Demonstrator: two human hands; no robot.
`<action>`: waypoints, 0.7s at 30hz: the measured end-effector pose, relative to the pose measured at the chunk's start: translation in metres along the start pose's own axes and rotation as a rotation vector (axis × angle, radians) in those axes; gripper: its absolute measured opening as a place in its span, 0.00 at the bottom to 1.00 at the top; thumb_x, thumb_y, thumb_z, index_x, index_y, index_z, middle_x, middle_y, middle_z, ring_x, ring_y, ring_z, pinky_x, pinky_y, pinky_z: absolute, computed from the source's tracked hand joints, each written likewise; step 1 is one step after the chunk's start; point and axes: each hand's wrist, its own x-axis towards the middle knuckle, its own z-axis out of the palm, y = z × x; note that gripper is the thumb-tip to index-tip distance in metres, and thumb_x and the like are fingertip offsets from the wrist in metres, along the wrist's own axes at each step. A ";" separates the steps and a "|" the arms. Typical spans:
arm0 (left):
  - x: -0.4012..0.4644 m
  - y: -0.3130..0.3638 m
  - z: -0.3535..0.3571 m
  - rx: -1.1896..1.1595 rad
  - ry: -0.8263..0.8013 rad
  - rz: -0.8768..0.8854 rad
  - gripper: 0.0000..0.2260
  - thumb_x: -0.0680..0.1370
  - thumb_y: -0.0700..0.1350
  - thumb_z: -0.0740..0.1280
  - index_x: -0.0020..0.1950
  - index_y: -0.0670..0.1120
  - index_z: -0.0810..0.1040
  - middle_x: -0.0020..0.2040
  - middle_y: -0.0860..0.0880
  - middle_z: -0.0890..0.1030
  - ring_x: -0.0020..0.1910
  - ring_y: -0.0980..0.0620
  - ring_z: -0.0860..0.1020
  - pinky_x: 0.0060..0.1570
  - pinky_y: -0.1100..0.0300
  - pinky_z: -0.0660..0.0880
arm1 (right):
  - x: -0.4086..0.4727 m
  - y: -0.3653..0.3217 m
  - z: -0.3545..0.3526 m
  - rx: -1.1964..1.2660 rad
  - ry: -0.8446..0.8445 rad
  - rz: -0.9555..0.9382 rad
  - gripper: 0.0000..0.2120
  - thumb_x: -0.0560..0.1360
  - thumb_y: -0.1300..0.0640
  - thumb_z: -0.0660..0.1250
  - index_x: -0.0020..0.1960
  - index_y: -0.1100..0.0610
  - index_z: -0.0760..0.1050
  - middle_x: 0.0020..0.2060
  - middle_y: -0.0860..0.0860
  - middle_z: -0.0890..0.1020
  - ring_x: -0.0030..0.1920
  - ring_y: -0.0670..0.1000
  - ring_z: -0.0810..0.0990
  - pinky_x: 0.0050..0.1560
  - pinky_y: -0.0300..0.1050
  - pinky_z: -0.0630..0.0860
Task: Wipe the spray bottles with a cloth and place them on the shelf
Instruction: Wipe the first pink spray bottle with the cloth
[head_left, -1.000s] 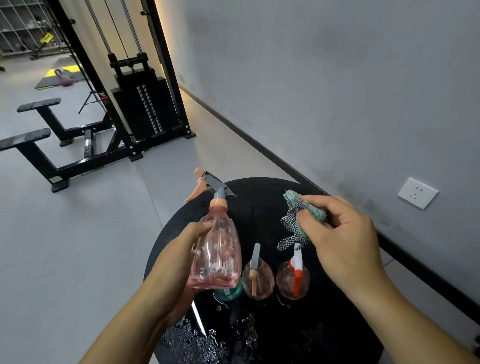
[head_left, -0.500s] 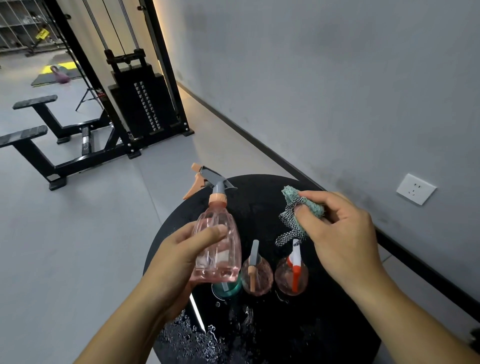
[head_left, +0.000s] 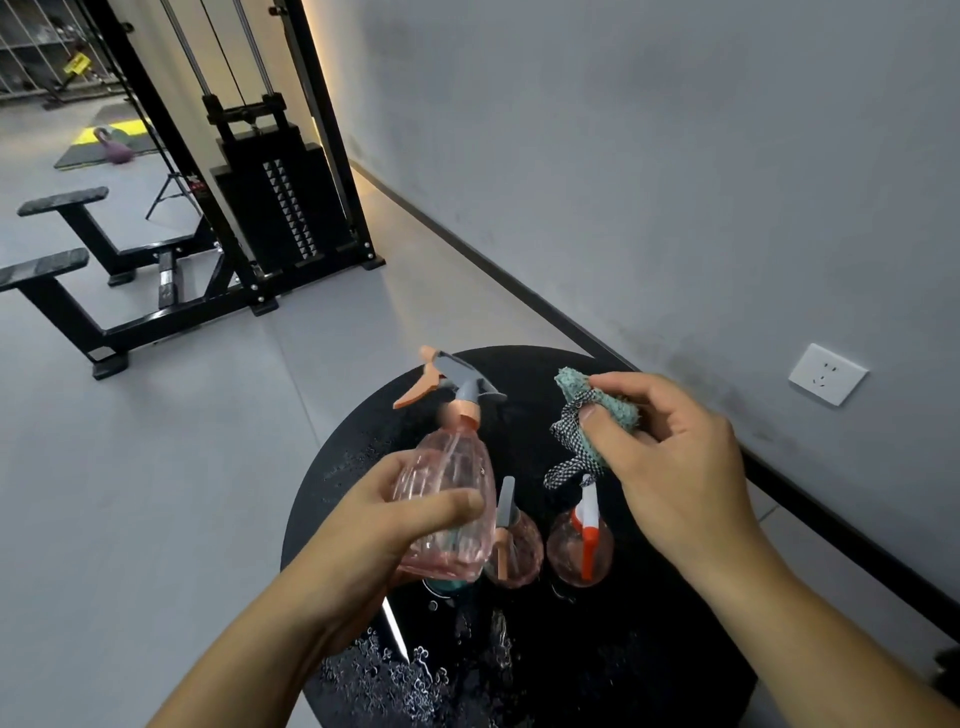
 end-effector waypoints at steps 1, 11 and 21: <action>-0.001 0.000 0.001 0.015 -0.024 0.006 0.31 0.64 0.42 0.82 0.66 0.46 0.80 0.55 0.39 0.87 0.50 0.35 0.87 0.52 0.39 0.85 | 0.000 0.000 0.001 0.013 -0.008 -0.002 0.09 0.76 0.58 0.75 0.53 0.45 0.84 0.49 0.45 0.86 0.49 0.43 0.86 0.48 0.33 0.81; -0.006 0.000 0.007 0.185 -0.156 0.135 0.27 0.63 0.50 0.82 0.62 0.61 0.85 0.59 0.47 0.87 0.56 0.43 0.87 0.54 0.50 0.84 | -0.002 0.002 0.002 -0.353 -0.106 -0.282 0.11 0.78 0.59 0.73 0.59 0.53 0.84 0.53 0.41 0.81 0.56 0.38 0.80 0.53 0.24 0.73; -0.013 0.002 0.006 0.279 -0.144 0.133 0.24 0.67 0.43 0.83 0.59 0.63 0.85 0.53 0.49 0.89 0.48 0.45 0.89 0.46 0.57 0.84 | -0.001 0.001 0.002 -0.565 -0.277 -0.258 0.11 0.79 0.58 0.69 0.60 0.50 0.84 0.51 0.39 0.78 0.55 0.41 0.78 0.53 0.37 0.80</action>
